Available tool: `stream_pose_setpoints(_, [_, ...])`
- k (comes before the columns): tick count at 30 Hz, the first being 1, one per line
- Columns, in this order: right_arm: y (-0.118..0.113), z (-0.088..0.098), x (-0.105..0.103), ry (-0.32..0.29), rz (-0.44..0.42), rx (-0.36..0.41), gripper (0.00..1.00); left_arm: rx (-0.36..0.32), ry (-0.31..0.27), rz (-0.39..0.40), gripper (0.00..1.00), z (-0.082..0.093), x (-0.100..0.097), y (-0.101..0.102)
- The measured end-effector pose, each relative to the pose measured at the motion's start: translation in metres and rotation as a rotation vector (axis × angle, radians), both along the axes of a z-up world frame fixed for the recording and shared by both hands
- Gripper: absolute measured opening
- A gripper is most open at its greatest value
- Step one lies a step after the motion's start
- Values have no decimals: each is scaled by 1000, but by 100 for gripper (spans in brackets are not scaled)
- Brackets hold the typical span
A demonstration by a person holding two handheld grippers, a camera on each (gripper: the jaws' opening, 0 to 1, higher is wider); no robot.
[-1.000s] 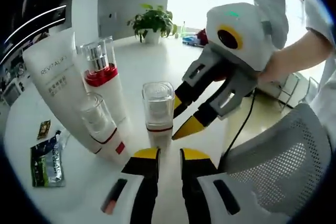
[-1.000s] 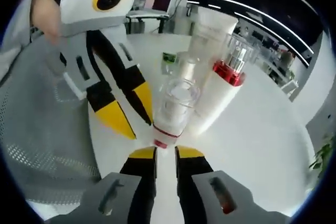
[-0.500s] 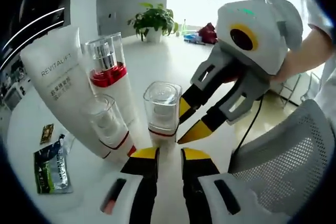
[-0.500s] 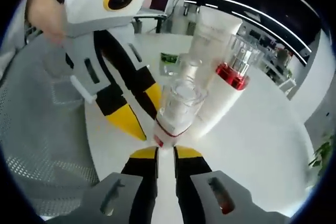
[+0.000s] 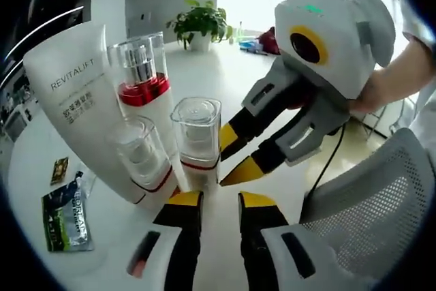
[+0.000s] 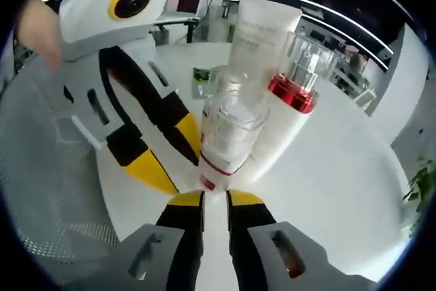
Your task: Arrange the skincare products in the storage area until every visible bottle or jar stands upright without overlapping.
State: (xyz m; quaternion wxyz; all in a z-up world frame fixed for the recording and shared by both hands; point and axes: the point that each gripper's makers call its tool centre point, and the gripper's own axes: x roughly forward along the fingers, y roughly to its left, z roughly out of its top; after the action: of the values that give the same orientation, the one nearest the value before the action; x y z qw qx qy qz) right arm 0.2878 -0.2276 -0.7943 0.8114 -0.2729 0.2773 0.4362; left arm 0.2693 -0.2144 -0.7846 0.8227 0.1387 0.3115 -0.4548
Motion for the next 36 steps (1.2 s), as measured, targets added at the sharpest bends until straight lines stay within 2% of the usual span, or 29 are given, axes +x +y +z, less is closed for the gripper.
stream_pose_setpoints(15, [0, -6, 6, 16, -65, -12, 14, -10, -1, -3, 16, 1, 5, -1])
stream_pose_setpoints(25, [0, -10, 8, 50, -114, 0, 16, 33, 11, -6, 16, -3, -4, 13])
stream_pose_setpoints(36, [0, -8, 13, 88, -192, 37, 16, 27, 18, 32, 16, -3, -1, 23])
